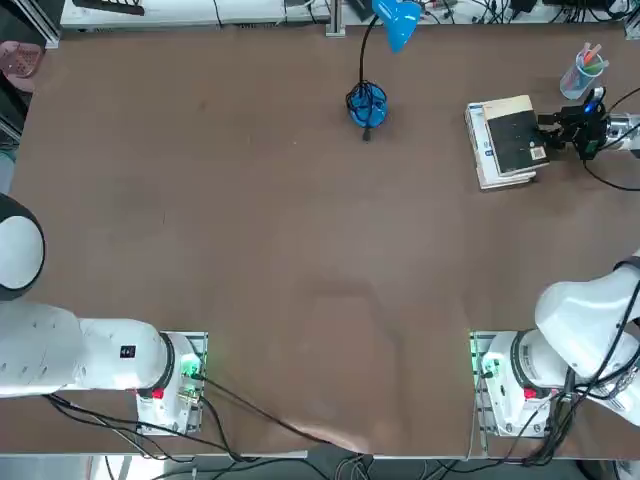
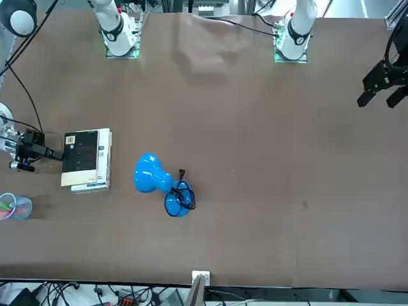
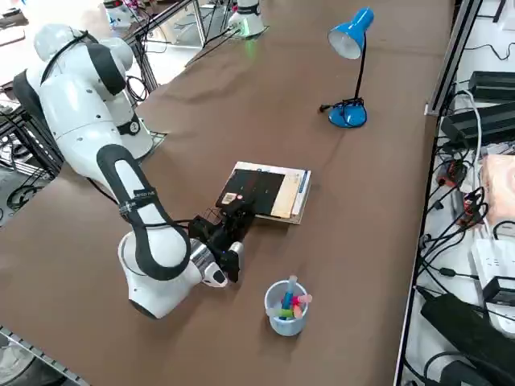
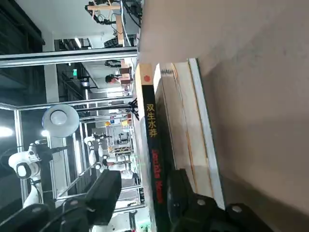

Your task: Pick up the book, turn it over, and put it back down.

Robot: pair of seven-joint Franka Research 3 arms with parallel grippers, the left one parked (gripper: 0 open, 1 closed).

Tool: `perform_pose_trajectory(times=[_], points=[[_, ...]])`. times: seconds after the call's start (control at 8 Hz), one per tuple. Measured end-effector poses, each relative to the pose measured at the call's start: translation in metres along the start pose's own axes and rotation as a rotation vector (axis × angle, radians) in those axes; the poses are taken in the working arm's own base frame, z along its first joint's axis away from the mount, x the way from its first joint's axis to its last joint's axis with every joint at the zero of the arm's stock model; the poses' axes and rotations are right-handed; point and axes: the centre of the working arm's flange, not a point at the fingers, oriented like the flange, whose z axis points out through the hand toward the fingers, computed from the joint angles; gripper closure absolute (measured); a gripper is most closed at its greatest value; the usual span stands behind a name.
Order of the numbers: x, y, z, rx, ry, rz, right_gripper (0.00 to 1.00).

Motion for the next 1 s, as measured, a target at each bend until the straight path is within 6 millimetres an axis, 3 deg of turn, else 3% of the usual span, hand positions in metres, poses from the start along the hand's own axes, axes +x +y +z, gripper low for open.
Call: perform_pose_trajectory(times=[0.38,0.5,0.88,1.0], points=[[-0.0004,-0.0003,0.0005,0.005,-0.004,-0.001,0.54],[0.0000,-0.0012,0.0001,0.006,-0.006,-0.004,0.59],[0.0008,-0.0035,-0.0005,0.009,-0.009,-0.044,0.90],[0.0010,-0.0046,-0.0005,0.012,-0.012,-0.054,0.90]])
